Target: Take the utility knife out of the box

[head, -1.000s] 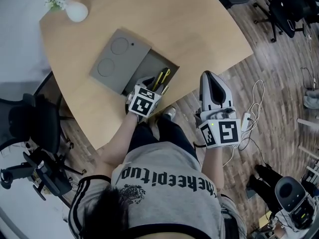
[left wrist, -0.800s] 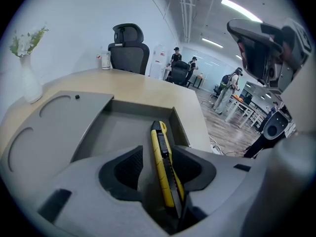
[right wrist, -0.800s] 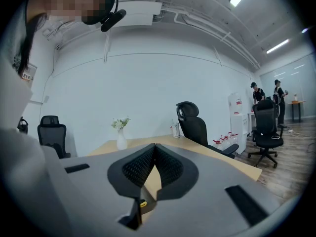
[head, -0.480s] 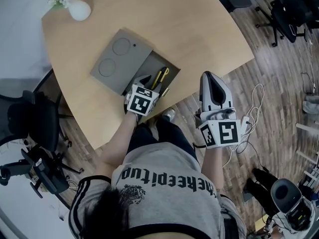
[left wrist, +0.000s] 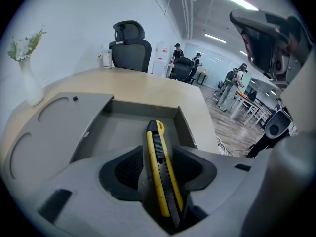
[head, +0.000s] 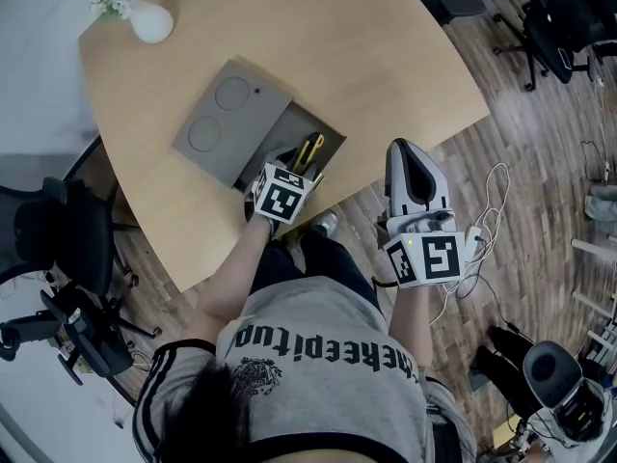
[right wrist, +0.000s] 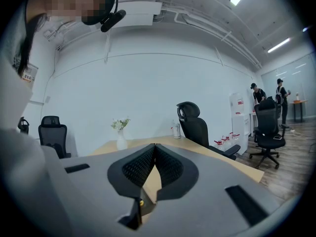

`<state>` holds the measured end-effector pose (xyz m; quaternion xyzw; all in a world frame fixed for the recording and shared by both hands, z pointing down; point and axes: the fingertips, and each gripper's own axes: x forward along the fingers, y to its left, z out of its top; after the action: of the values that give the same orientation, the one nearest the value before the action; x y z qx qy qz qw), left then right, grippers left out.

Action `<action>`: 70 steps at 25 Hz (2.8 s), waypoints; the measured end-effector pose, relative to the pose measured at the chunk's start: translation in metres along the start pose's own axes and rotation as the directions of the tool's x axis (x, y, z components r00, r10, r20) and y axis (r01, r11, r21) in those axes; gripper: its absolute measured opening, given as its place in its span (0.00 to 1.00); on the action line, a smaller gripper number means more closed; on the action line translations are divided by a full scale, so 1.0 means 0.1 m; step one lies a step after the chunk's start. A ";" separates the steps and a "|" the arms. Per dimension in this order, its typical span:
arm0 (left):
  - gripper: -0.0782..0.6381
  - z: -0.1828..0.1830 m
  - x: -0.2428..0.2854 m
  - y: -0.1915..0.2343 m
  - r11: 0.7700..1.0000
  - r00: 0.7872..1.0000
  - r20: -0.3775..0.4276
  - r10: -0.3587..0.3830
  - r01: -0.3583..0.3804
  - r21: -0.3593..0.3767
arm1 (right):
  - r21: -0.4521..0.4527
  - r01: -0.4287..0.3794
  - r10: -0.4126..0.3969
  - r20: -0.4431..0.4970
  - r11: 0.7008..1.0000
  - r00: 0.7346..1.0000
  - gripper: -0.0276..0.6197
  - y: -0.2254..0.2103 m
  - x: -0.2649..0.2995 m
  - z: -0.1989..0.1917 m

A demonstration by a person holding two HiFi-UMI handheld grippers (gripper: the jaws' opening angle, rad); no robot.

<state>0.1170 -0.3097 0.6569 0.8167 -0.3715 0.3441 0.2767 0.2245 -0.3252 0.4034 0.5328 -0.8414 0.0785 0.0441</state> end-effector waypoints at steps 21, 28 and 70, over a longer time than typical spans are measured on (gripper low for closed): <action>0.28 0.08 -0.09 0.11 0.995 0.995 0.076 0.059 -0.053 -0.082 | 0.004 0.018 -0.018 0.013 1.000 1.000 0.05 -0.05 -0.11 0.03; 0.28 0.37 -0.45 0.07 0.997 0.977 0.210 0.042 -0.026 -0.076 | 0.002 0.032 -0.032 0.015 0.999 0.999 0.05 0.04 -0.17 0.03; 0.28 0.66 -2.67 -0.04 0.985 0.755 0.634 -0.170 0.112 0.131 | -0.023 0.183 -0.180 0.097 0.983 0.979 0.05 1.41 -0.75 0.15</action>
<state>0.0140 -0.2427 0.4107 0.9216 -0.3661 0.0375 0.1233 0.1294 -0.2024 0.3649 0.6096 -0.7917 0.0353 0.0196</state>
